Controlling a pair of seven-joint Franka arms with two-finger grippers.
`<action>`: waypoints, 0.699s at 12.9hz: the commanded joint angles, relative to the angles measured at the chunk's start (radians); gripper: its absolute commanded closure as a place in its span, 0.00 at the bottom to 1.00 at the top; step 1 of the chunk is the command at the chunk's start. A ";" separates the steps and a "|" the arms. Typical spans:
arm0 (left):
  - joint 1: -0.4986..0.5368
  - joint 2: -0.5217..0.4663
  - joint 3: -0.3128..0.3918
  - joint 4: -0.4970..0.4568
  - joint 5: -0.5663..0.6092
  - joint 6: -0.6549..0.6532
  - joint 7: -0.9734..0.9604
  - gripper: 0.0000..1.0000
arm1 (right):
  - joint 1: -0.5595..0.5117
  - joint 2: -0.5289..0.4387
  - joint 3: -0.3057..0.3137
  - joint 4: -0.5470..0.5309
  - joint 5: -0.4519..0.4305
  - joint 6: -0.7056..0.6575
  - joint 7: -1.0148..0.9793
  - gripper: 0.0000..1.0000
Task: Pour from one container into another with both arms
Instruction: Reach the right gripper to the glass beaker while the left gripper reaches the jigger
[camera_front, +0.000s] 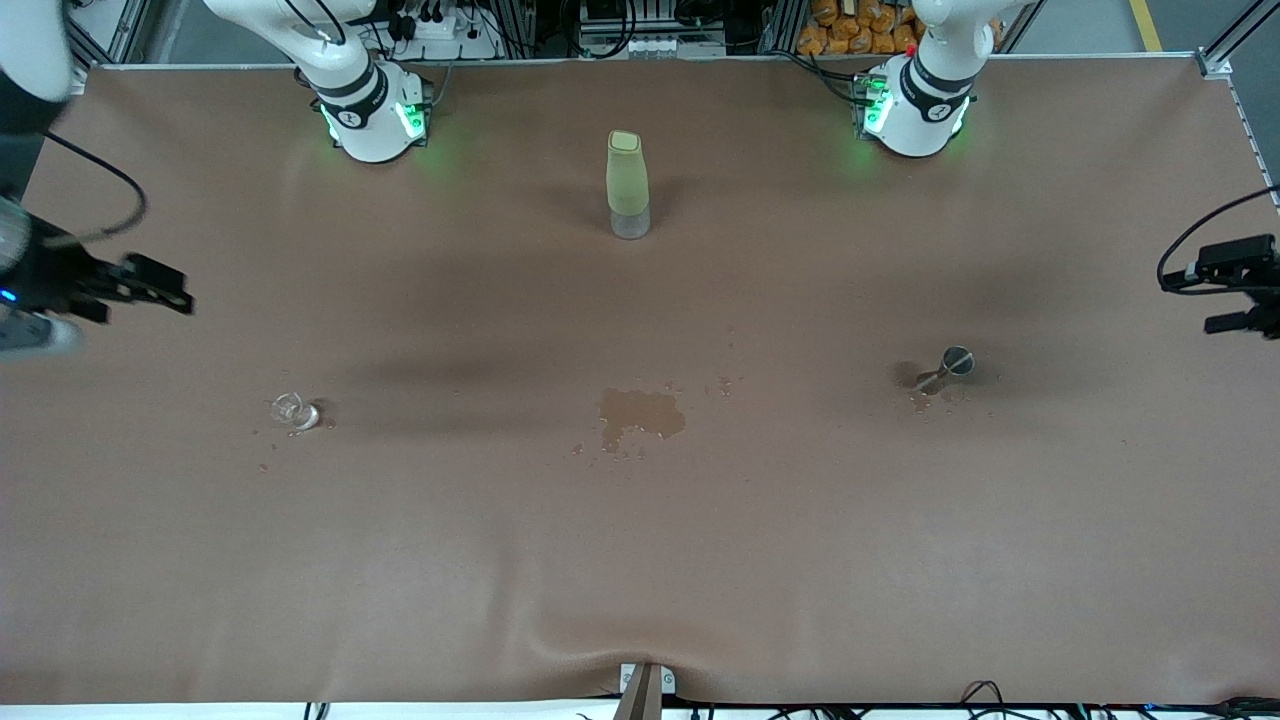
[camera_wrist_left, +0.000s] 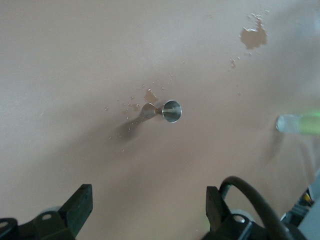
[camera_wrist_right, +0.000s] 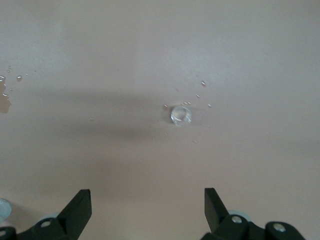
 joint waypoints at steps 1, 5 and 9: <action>0.072 0.104 -0.009 -0.008 -0.099 -0.005 0.266 0.00 | 0.052 0.063 -0.007 0.021 -0.007 0.038 0.002 0.00; 0.117 0.279 -0.014 -0.006 -0.152 -0.044 0.645 0.00 | 0.035 0.157 -0.007 0.017 0.011 0.165 -0.055 0.00; 0.109 0.396 -0.023 -0.003 -0.168 -0.097 0.981 0.00 | -0.094 0.234 -0.009 0.008 0.093 0.176 -0.410 0.00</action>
